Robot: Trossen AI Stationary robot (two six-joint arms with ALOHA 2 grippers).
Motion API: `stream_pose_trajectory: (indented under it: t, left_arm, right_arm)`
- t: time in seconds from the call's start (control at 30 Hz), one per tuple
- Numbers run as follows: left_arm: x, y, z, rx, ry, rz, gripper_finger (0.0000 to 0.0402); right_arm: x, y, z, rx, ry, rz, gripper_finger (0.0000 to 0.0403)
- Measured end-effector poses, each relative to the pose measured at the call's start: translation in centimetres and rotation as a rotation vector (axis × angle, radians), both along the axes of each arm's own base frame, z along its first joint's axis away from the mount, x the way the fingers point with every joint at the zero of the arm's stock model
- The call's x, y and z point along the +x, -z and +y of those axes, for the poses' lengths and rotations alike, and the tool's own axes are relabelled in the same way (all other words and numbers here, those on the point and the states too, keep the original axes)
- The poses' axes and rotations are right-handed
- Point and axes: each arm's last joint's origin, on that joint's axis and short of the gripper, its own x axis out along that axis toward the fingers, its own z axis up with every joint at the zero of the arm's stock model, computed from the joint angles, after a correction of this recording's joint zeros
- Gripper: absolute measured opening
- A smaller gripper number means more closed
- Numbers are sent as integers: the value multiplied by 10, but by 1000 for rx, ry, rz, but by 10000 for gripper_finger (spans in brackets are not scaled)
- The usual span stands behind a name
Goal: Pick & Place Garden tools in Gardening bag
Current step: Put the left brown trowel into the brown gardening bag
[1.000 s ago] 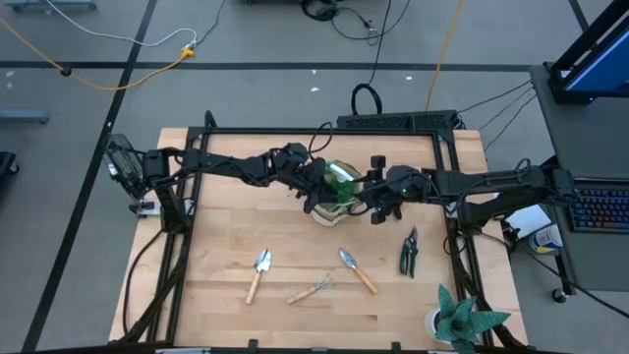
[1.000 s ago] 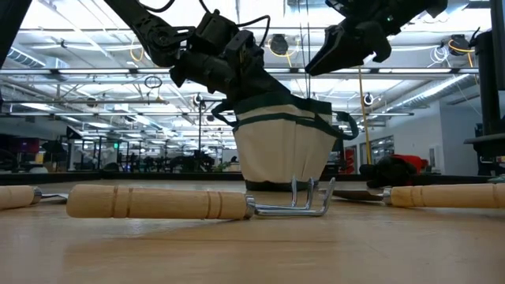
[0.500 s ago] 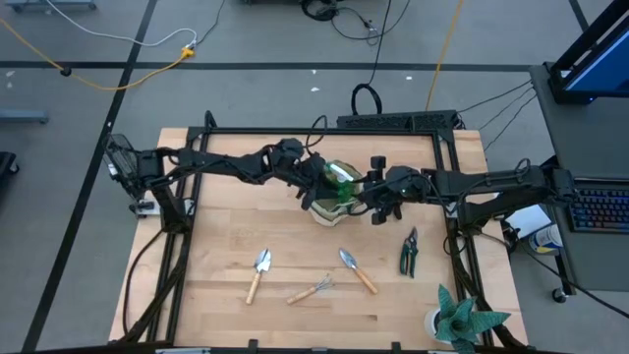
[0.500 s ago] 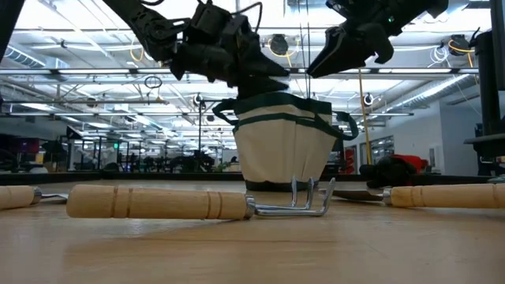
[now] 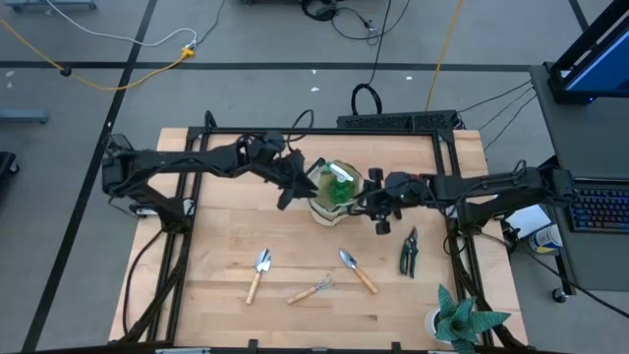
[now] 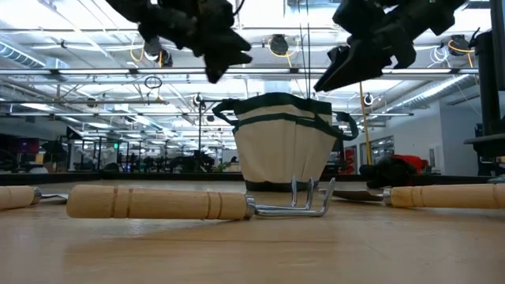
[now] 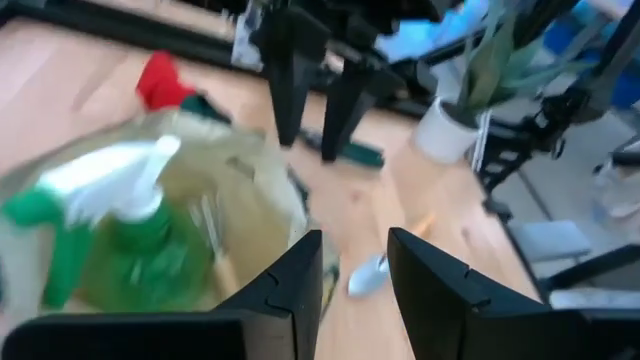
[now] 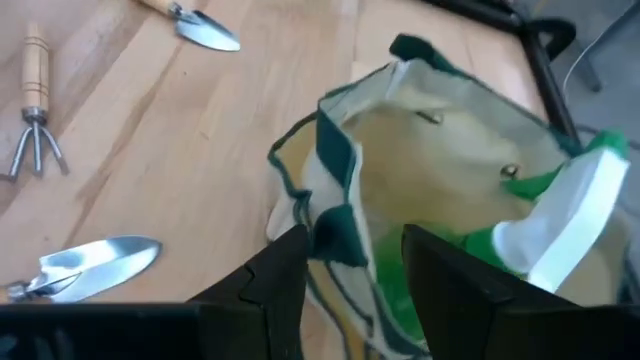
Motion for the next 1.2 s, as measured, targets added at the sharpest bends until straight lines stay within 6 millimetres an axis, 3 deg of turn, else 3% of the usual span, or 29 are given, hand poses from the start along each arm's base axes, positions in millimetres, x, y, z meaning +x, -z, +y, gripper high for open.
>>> stream_pose_trajectory:
  t: [0.23, 0.53, 1.0, 1.2]
  left_arm:
    - [-22, 4, -16, -25, -62, 240, 117]
    - [-36, 36, -62, -106, -17, 517, 117]
    - [-58, 72, -135, -330, -363, 798, 117]
    - [-67, 75, -161, -368, -459, 817, 117]
  right_arm:
    - [0, 5, 4, 45, 15, -26, 155]
    - [0, 5, 4, 82, 41, -23, 155]
    - [0, 5, 4, 85, 42, -23, 155]
    - [0, 5, 4, 85, 42, -23, 155]
